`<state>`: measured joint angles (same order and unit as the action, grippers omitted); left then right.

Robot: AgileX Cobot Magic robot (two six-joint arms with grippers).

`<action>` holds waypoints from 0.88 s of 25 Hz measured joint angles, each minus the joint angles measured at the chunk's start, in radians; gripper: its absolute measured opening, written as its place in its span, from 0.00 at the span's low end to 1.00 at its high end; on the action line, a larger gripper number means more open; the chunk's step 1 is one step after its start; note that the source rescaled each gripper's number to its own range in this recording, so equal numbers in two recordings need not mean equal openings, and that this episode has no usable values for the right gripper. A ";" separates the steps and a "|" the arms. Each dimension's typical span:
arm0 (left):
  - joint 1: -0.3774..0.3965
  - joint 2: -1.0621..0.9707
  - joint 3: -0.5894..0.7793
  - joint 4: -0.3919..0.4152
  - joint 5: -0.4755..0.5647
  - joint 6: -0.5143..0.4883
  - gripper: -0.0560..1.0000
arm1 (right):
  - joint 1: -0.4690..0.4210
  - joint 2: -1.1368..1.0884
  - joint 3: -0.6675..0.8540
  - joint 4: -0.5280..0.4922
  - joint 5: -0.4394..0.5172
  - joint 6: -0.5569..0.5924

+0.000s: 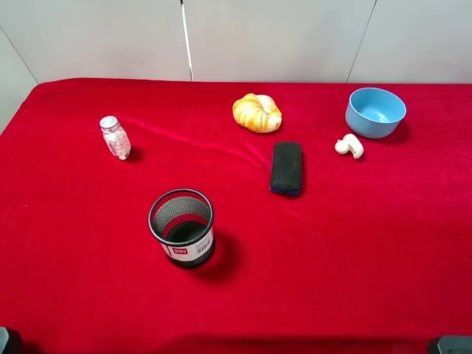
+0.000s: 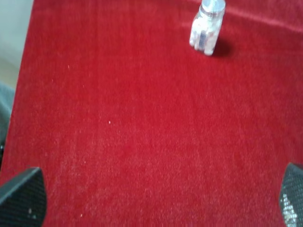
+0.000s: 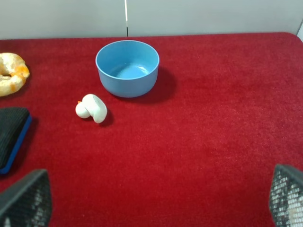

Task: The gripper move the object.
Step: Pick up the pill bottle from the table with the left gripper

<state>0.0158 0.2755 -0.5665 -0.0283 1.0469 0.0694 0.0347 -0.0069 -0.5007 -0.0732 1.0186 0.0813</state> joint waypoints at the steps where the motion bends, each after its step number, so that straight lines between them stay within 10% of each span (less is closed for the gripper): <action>1: 0.000 0.028 -0.011 0.000 -0.001 0.005 0.98 | 0.000 0.000 0.000 0.000 0.000 0.000; 22: 0.000 0.660 -0.305 -0.050 -0.058 0.179 0.98 | 0.000 0.000 0.000 0.000 0.000 0.000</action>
<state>0.0158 0.9352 -0.8716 -0.0786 0.9890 0.2483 0.0347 -0.0069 -0.5007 -0.0732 1.0186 0.0813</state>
